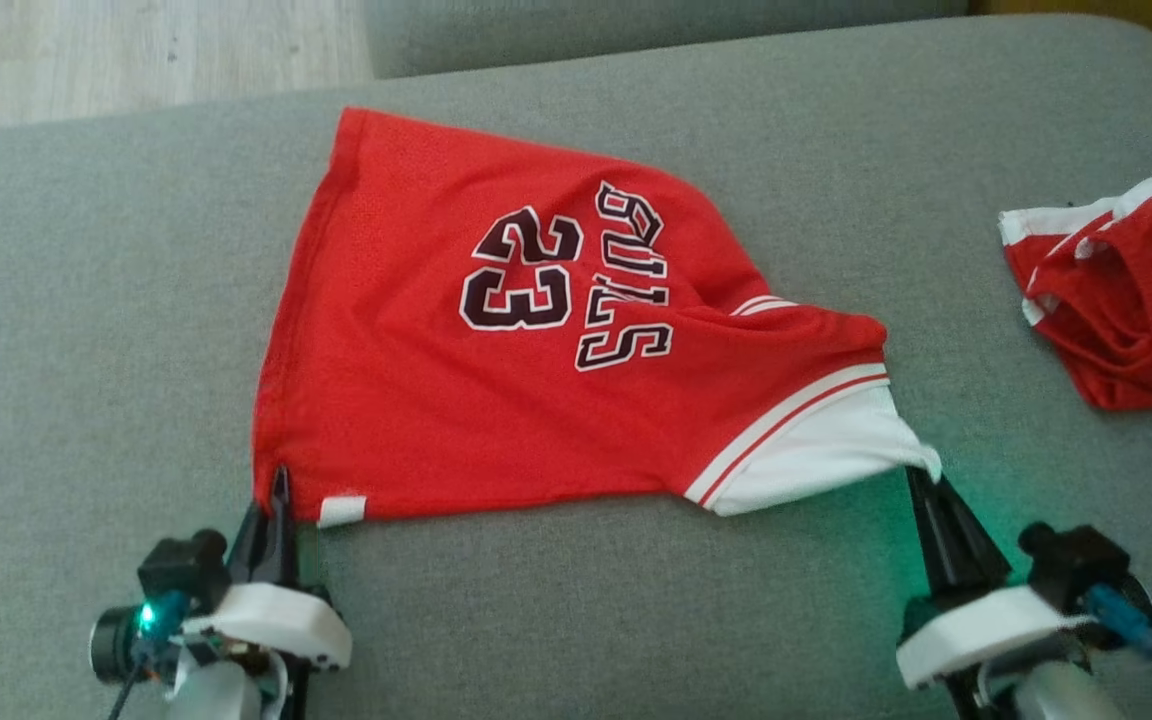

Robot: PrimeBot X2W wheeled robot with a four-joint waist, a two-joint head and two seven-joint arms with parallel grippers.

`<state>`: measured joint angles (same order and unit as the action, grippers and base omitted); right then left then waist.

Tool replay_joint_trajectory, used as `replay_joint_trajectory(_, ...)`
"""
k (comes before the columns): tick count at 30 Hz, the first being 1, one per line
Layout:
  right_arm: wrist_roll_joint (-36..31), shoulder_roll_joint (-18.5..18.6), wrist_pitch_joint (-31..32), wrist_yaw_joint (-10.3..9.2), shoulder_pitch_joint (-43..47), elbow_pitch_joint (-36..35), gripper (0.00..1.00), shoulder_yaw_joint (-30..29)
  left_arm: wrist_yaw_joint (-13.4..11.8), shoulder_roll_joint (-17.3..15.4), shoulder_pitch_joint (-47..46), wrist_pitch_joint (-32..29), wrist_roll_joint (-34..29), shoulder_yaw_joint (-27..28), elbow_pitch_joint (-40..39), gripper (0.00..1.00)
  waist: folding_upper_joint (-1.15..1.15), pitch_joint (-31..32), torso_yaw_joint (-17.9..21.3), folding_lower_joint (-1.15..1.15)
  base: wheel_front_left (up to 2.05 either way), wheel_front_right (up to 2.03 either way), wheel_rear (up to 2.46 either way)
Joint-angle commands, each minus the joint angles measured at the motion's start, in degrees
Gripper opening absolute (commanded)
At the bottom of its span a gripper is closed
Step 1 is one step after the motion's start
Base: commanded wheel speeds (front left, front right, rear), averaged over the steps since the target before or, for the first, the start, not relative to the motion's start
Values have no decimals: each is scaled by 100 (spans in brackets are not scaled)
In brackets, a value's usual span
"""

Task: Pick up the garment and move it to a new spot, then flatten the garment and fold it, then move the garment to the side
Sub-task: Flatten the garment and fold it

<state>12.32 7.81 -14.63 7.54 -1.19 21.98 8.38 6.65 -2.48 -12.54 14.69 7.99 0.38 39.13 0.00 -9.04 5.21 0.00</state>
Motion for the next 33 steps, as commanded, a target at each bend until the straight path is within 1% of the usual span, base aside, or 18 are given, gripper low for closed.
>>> replay_joint_trajectory(1,263,34,-37,-5,-316,-343,0,189,42,-45,-149,30,21,212,-360,0,0,119,2,0,0,0,0)
replay_joint_trajectory(4,899,112,-37,-5,-554,-772,0,305,65,-119,-185,30,61,198,-822,0,0,332,-31,0,0,0,0)
replay_joint_trajectory(6,1304,243,-37,-5,-793,-1106,0,329,75,-252,-307,30,116,161,-1142,0,0,478,-65,0,0,0,0)
replay_joint_trajectory(8,1668,410,-37,-5,-1086,-1418,0,290,79,-463,-514,30,173,21,-1463,0,0,622,-105,0,0,0,0)
replay_joint_trajectory(11,2081,704,-36,-5,-1583,-1801,0,130,81,-872,-935,21,326,-257,-1936,0,0,804,-185,0,0,0,0)
replay_joint_trajectory(13,2278,890,19,-5,-1945,-2006,0,-16,82,-1172,-1297,-75,520,-386,-2276,0,0,897,-235,0,0,0,0)
replay_joint_trajectory(17,2571,1133,433,-5,-2723,-2357,0,-261,82,-1706,-1943,-640,835,-599,-3074,0,0,964,-303,0,0,0,0)
replay_joint_trajectory(18,2571,1133,433,-5,-2723,-2357,0,-261,82,-1706,-1943,-640,835,-599,-3074,0,0,964,-303,0,0,0,0)
replay_joint_trajectory(21,2517,1332,760,-5,-3373,-2481,0,-442,83,-2009,-2462,-1143,1014,-725,-3469,0,0,882,-390,0,0,0,0)
replay_joint_trajectory(22,2447,1403,870,-5,-3624,-2488,0,-462,83,-2060,-2649,-1300,1091,-754,-3523,0,0,821,-419,0,0,0,0)
replay_joint_trajectory(24,2322,1495,1096,-5,-4162,-2389,0,-454,83,-2251,-3028,-1562,1055,-921,-3566,0,0,666,-459,0,0,0,0)
replay_joint_trajectory(27,2113,1531,1349,-5,-4951,-2041,0,-363,83,-2333,-3576,-1785,1091,-1035,-3366,0,0,388,-488,0,0,0,0)
replay_joint_trajectory(31,1728,1391,1474,-5,-5999,-1207,0,-162,77,-2374,-4277,-1804,919,-1136,-2695,0,0,-73,-494,0,0,0,0)
replay_joint_trajectory(33,1456,1318,1422,-5,-6506,-753,0,-3,0,-2311,-4589,-1699,825,-1166,-2287,0,0,-308,-513,0,0,0,0)
